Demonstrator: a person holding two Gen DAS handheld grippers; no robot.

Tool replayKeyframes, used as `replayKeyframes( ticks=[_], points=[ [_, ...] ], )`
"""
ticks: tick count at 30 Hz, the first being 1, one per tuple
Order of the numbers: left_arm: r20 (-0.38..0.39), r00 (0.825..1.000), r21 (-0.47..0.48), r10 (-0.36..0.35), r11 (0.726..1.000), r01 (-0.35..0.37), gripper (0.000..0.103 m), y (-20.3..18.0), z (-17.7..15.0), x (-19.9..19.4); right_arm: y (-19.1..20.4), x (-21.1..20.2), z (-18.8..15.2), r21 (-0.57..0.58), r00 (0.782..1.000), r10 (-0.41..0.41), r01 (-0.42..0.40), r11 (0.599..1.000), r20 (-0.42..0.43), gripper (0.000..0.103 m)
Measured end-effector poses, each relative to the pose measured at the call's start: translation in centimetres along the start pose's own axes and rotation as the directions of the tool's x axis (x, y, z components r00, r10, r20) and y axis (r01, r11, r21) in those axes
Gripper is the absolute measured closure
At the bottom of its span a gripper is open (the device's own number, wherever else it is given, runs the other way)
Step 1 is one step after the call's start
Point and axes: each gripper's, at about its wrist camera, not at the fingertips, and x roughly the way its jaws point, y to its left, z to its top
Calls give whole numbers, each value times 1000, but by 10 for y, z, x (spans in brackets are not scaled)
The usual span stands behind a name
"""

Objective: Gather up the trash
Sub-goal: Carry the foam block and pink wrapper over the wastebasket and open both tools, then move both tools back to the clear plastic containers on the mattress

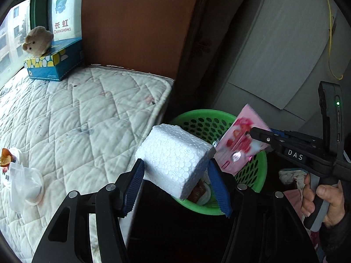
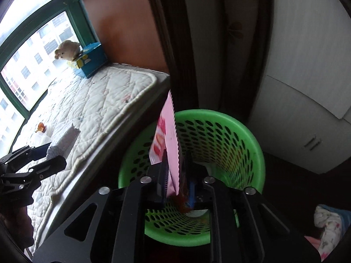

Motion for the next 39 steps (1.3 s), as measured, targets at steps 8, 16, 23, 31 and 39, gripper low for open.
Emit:
replayKeyframes(
  ticks=[8, 16, 23, 31, 39],
  points=[
    [-42, 999, 29, -22, 999, 24, 44, -33, 0, 24, -30, -11, -4, 36, 999, -29, 28, 999, 32, 58],
    [-76, 996, 23, -50, 998, 52, 36, -46, -3, 39, -46, -29, -5, 69, 997, -19, 14, 998, 71, 48],
    [-62, 997, 10, -39, 999, 40, 27, -39, -8, 29, -39, -34, -4, 72, 997, 21, -27, 997, 79, 45],
    [-20, 998, -76, 53, 996, -55, 27, 15, -19, -9, 2, -32, 1, -2, 994, 81, -81, 997, 73, 39],
    [23, 983, -200, 185, 964, -176, 27, 89, -30, -59, 69, -14, 8, -102, 986, 165, -161, 982, 38, 31]
  ],
)
